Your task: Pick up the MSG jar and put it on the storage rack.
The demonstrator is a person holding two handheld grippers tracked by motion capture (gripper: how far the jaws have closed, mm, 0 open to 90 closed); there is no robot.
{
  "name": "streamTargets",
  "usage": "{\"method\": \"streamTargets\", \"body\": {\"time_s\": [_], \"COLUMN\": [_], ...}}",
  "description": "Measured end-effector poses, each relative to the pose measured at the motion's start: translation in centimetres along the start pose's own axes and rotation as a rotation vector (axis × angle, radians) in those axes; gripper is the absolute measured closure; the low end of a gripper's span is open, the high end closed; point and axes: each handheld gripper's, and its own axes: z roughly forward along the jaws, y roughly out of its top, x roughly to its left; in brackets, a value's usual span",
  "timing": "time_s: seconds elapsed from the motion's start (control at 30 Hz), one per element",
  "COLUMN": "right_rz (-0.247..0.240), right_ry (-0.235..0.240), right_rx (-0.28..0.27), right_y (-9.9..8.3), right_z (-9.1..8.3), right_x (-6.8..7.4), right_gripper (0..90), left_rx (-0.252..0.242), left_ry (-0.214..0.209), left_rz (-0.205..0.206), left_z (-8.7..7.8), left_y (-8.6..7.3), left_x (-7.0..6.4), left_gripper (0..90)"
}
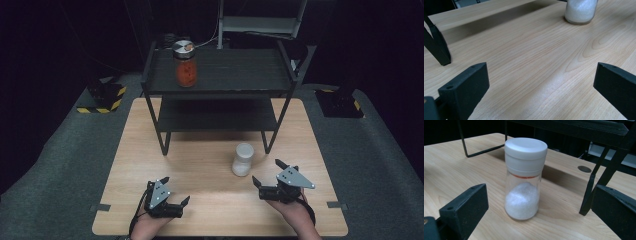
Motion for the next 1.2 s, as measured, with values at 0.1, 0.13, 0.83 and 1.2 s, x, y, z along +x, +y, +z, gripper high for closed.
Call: {"method": "streamTargets", "body": {"time_s": [0.1,0.13,0.83,1.2], "right_rz": [0.006,0.006,0.015,0.048], "right_ry": [0.002,0.005,0.055,0.083], "right_rx": [0.001,0.000,-0.008,-0.007], "right_y": [0.3,0.4,1.7,1.5], "right_z": [0.5,0.7,4.3,6.1], "right_x": [-0.1,-0.2,0.2,-0.4], "right_gripper": [0.4,0.4,1.6,14.5], "left_rx": [0.000,0.000,0.011,0.010], "left_ry": [-0.001,-0.002,-0.011,-0.005], "left_rz": [0.001,0.002,0.017,0.018], "left_z": [0.0,0.0,0.1,0.1], "left_y": [0.0,0.0,0.2,0.2], "left_x": [0.0,0.0,0.0,-0.1], "left_gripper": [0.4,0.4,0.4,0.4]}}
